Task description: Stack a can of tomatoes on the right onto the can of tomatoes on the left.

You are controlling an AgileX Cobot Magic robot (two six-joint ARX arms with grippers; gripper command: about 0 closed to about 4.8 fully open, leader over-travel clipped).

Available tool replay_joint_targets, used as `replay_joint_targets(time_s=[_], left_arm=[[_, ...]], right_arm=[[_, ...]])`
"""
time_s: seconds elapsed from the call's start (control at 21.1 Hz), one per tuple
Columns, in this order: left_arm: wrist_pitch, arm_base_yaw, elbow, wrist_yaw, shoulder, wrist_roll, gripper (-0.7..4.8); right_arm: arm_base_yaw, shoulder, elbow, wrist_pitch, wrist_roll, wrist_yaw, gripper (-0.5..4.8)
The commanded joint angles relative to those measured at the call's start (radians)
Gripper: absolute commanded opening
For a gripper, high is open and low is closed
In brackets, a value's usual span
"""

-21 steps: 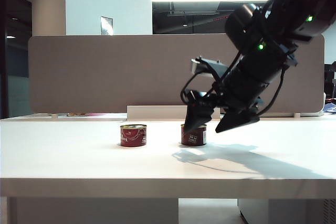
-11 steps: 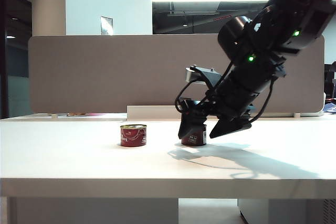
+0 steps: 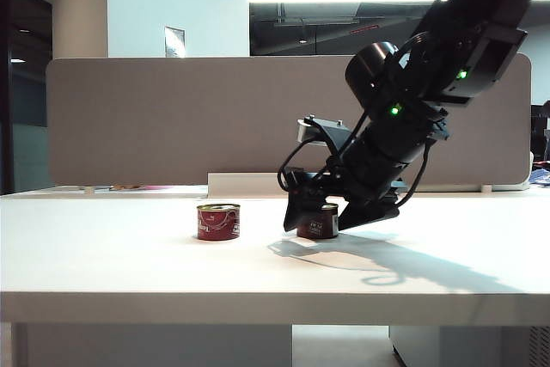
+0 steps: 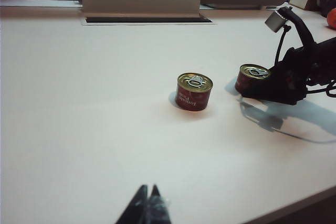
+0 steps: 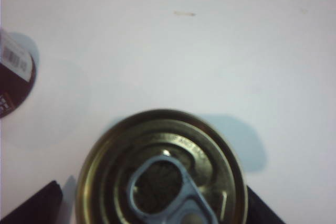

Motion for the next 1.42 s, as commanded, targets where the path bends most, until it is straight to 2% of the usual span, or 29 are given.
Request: replay_joint_targets(time_s=[0.05,0.24,0.47,0.62,0.76,1.04,1.23,1.42], left_arm=[[-0.009,0.001,0.002,0.003,0.001,0.001,-0.06],[-0.009,0.001,0.002,0.003,0.001,0.001,-0.06],[-0.009,0.001,0.002,0.003,0.001,0.001,-0.06],[-0.009,0.001,0.002,0.004,0.001,0.0,-0.06],[-0.009,0.001,0.002,0.004,0.001,-0.003,-0.06],[-0.009,0.001,0.002,0.004,0.001,-0.003,-0.06],[-0.009,0.001,0.002,0.004,0.001,-0.003,-0.06],[-0.009,0.001,0.002,0.004,0.001,-0.003,-0.06]], right_arm=[[0.0,0.005,0.009,0.064,0.002,0.003,4.58],[0.0,0.006,0.009,0.095,0.002,0.002,3.8],[0.0,0.006,0.009,0.101,0.001,0.002,2.39],[0.0,0.006,0.009,0.107,0.001,0.001,1.95],[0.0,0.005,0.009,0.111,0.001,-0.002,1.65],[0.038,-0.014,0.06,0.08,0.0,-0.047,1.66],[0.102,-0.014,0.171,0.02,-0.037,-0.043,1.66],[0.124,-0.008,0.229,-0.002,-0.037,-0.043,1.66]])
